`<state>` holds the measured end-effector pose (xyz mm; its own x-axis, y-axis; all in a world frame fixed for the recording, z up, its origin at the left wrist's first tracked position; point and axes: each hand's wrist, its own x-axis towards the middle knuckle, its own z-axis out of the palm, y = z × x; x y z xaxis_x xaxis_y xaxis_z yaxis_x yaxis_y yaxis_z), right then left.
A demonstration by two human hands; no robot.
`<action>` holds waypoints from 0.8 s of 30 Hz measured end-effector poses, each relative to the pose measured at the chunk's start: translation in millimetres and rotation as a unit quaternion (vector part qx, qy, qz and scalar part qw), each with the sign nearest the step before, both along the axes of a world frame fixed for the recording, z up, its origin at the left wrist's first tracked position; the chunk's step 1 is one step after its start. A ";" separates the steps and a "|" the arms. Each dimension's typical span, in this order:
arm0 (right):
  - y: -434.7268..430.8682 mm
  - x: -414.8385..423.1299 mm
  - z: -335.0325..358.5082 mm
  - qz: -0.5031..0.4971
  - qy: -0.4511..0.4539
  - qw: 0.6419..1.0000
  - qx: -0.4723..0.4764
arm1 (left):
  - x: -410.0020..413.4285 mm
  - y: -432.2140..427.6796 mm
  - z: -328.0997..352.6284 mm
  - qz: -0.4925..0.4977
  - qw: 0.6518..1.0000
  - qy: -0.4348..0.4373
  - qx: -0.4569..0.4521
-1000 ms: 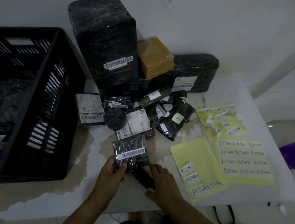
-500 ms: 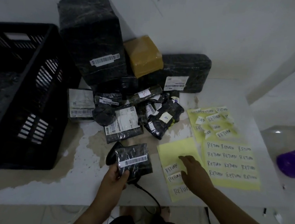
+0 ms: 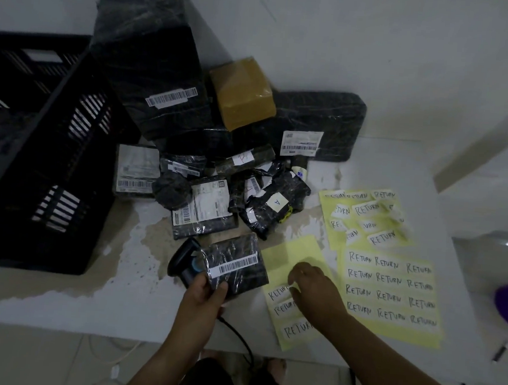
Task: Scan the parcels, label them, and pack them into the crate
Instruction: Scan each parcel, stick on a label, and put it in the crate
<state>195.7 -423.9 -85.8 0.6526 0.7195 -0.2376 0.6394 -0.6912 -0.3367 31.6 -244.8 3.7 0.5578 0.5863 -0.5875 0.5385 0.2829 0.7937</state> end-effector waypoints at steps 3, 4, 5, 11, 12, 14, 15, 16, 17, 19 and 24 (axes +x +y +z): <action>-0.7 2.4 2.0 0.000 0.010 1.000 0.002 | 4.2 -4.9 0.4 0.004 1.000 0.001 0.000; -0.1 2.8 3.5 0.002 0.012 1.000 0.001 | 5.2 -5.3 -0.6 0.005 1.000 0.004 0.002; 0.0 2.9 5.0 0.004 0.012 1.000 0.000 | 6.2 -5.7 -0.6 0.006 1.000 0.004 0.004; -3.4 7.6 18.5 -0.014 0.033 0.999 0.037 | 11.0 -6.2 5.0 0.011 1.000 -0.002 0.025; -4.5 8.5 19.0 -0.016 0.034 0.999 0.036 | 10.9 -5.9 4.3 0.014 0.999 -0.001 0.029; -5.9 9.3 20.0 -0.021 0.038 0.999 0.031 | 11.6 -5.8 6.2 0.014 0.999 -0.006 0.028; -6.5 9.4 20.6 -0.026 0.047 0.998 0.032 | 12.5 -6.2 8.2 0.015 1.000 -0.011 0.024; -6.6 10.3 21.5 -0.032 0.059 0.997 0.040 | 13.6 -6.0 9.7 0.024 0.999 -0.020 0.012; -7.2 11.5 22.0 -0.039 0.073 0.995 0.051 | 14.5 -6.1 11.1 0.031 0.999 -0.029 -0.006; -8.7 14.3 23.5 -0.051 0.105 0.990 0.080 | 15.6 -7.1 14.0 0.036 0.998 -0.043 -0.028; -9.7 19.5 26.7 -0.064 0.150 0.979 0.125 | 18.8 -10.9 17.4 0.036 0.997 -0.053 -0.037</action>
